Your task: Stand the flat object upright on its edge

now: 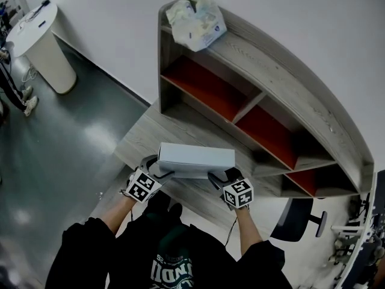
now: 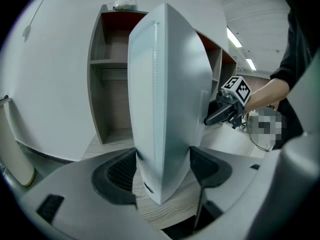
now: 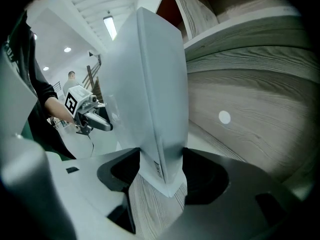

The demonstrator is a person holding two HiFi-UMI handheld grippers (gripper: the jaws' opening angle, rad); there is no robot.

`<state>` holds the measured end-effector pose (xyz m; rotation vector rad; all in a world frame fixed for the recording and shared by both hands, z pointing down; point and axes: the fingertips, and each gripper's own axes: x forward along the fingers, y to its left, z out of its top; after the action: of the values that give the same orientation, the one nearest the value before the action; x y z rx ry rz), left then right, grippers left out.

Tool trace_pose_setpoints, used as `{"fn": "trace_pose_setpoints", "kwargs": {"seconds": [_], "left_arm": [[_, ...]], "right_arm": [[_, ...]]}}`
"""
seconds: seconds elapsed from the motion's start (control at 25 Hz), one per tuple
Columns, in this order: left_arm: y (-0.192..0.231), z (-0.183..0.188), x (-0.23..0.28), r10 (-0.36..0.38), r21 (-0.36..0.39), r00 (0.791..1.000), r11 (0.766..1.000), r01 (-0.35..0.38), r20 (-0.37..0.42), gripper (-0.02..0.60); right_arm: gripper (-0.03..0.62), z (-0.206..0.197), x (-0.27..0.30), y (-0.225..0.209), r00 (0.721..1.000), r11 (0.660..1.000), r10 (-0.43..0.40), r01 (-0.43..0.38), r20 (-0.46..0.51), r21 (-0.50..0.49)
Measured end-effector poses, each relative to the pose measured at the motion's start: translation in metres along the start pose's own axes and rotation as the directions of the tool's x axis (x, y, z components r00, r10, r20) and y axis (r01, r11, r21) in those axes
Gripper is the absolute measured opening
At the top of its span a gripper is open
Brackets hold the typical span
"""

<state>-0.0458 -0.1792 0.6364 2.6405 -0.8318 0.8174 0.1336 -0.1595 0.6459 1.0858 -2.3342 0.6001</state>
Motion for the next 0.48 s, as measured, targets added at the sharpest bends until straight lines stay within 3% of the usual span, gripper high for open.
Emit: {"fn": "trace_pose_setpoints", "kwargs": {"seconds": [0.48], "left_arm": [[-0.0018,-0.0108,-0.0085,-0.097,0.176,0.994,0.979,0.104,-0.046,0.320]], "right_arm": [[0.279,-0.0100,-0.0049,0.0057,1.000,0.998,0.007,-0.008,-0.013,-0.057]]}}
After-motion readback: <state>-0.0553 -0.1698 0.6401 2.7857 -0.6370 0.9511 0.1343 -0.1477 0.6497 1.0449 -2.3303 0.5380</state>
